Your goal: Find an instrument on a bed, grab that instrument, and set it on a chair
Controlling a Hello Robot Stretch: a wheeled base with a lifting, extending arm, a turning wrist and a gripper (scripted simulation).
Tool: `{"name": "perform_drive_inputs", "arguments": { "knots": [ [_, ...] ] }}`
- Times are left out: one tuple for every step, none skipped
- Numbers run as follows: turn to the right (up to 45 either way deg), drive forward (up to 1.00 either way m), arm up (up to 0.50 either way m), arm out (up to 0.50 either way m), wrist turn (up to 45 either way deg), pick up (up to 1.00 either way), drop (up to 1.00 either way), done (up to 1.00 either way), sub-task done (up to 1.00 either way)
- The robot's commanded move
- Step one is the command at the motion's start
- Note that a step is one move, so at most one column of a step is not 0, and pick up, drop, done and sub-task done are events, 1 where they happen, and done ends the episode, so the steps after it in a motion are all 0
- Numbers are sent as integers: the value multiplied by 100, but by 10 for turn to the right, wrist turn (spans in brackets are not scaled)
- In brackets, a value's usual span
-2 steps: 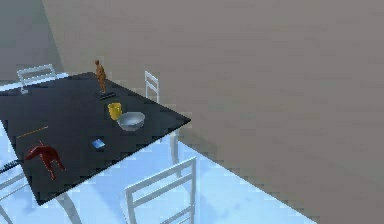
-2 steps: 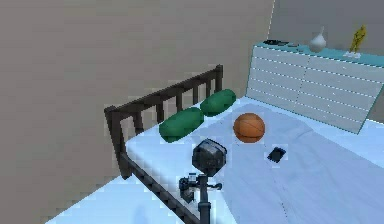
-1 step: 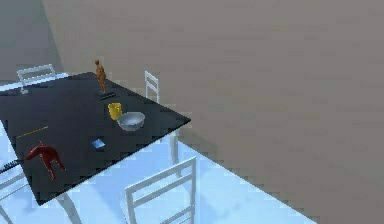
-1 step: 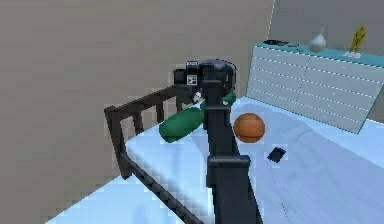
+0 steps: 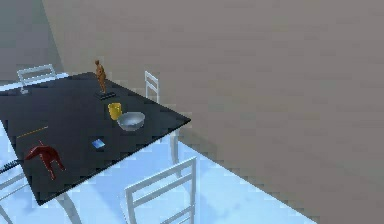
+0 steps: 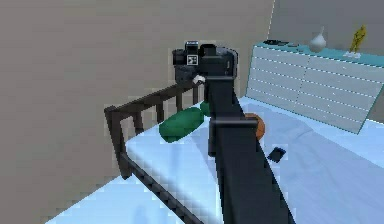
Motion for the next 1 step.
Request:
{"name": "perform_drive_inputs", "arguments": {
  "knots": [
    [0, 0, 0, 0, -450, 0, 0, 0, 0]
  ]
}}
